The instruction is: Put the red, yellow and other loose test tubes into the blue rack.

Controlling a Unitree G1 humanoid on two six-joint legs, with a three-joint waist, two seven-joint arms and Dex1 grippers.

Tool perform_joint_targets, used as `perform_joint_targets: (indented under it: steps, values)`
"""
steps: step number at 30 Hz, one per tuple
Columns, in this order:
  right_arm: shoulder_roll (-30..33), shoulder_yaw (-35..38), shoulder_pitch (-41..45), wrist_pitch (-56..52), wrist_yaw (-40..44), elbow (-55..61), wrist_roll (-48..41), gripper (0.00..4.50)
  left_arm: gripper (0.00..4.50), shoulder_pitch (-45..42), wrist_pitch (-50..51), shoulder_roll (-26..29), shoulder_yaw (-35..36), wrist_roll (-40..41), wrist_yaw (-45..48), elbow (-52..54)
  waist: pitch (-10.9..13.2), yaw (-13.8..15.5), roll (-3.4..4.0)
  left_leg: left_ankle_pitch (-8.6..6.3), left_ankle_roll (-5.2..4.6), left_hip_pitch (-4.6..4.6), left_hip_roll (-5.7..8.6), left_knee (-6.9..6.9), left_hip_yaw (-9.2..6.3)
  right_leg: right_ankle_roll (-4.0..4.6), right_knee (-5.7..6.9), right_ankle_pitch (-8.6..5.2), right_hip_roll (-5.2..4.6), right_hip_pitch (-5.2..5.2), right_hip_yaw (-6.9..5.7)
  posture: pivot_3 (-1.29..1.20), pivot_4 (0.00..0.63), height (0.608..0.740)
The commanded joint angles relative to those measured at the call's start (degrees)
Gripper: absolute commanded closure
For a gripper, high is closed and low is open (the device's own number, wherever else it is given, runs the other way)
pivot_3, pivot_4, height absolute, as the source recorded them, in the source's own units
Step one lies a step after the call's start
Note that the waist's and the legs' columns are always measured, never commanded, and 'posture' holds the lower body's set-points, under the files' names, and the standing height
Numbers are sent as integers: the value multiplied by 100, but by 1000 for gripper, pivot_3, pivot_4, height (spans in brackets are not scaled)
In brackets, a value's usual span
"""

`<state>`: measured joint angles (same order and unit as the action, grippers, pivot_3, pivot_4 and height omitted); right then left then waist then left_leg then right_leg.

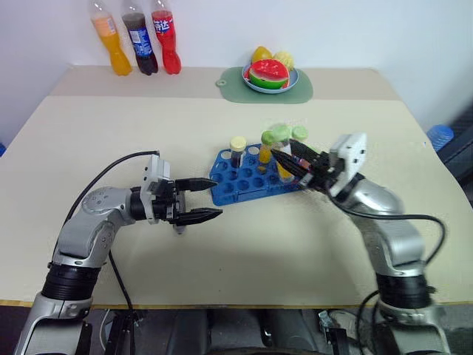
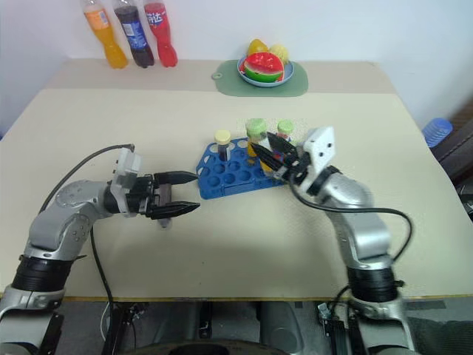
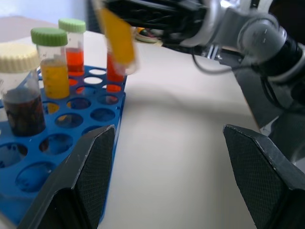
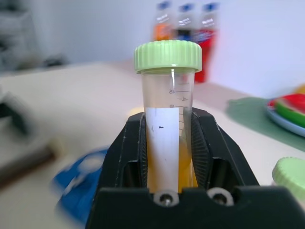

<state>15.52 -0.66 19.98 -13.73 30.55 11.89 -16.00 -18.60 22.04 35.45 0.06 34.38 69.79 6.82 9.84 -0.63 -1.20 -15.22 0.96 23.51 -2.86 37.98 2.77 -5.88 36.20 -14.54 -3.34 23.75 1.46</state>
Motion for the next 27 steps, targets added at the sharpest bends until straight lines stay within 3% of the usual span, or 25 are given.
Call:
perform_joint_targets:
  steps: [1,12,27]
  values:
    - [-299,-26,87,778,-359,-410,335,3726,778,27,-47,40,137,33,-44,152,1,-7,2,0,0,0,2,0,2,1,0,-1,-4,0,0,0,150,740]
    - [-545,-207,-205,1746,-359,-1394,614,3726,778,216,16,127,292,102,-223,390,0,-33,2,0,0,-9,0,1,2,11,4,-5,-5,-6,0,0,150,740]
    - [-796,-266,-259,2098,-209,-1965,446,3726,778,315,91,172,363,170,-351,506,0,-55,2,0,0,-14,-1,0,1,13,5,-6,-4,-9,0,0,150,740]
